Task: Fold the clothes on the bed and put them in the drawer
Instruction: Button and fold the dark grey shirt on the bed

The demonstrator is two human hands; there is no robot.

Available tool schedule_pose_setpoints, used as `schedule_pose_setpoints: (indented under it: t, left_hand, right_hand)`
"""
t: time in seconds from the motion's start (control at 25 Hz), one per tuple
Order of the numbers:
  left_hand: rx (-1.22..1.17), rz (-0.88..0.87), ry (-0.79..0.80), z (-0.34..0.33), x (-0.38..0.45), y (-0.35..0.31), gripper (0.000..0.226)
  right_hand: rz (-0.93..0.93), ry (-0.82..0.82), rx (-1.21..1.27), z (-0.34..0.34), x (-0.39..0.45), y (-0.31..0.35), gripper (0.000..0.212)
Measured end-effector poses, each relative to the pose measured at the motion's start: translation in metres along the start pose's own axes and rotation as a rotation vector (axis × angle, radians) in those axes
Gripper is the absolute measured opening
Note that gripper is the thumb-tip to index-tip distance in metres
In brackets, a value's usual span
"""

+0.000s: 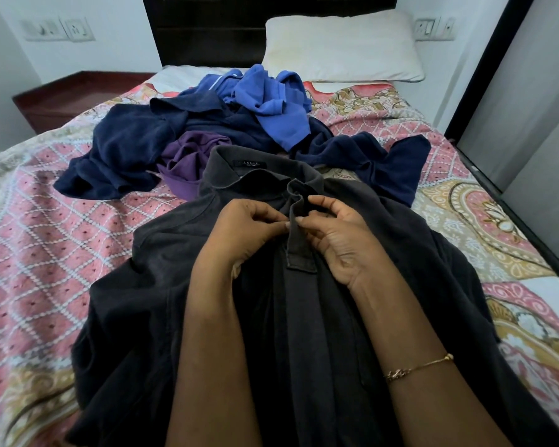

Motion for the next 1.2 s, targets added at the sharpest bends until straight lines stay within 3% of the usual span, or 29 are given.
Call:
schedule_pose_setpoints:
  t: [0.12, 0.48, 0.76, 0.88, 1.04, 1.2]
  left_hand:
    - [-0.106, 0.115, 0.036, -0.002, -0.001, 0.003, 0.008]
    - [0.067, -0.028, -0.065, 0.001, 0.005, -0.004, 0.019]
    - [0.078, 0.003, -0.08, 0.0, 0.006, 0.0, 0.02]
    - [0.203, -0.093, -0.298, 0.002, 0.011, 0.008, 0.037]
    - [0.319, -0.249, -0.674, 0.014, 0.005, 0.011, 0.028]
    - [0.303, -0.279, -0.794, 0.015, 0.008, 0.027, 0.017]
  right_hand:
    - [0.067, -0.057, -0.089, 0.002, 0.001, 0.002, 0.036]
    - [0.207, -0.092, -0.2, 0.002, 0.002, 0.006, 0.042]
    - [0.356, 0.088, -0.106, -0.005, 0.0, 0.016, 0.041]
    - [0.429, -0.049, -0.31, 0.005, 0.008, 0.011, 0.031]
    - [0.668, -0.419, -0.502, 0.032, 0.018, 0.016, 0.013]
    - [0.733, -0.457, -0.686, 0.028, 0.017, 0.013, 0.006]
Point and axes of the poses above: each hand's wrist, its own x-axis towards the middle knuckle, its own z-axis out of the back of the hand, y = z × x, the point moved 7 cm from there along x, towards the middle knuckle, and after that the axes turned 12 degrees about -y, right-handed, at the moved point
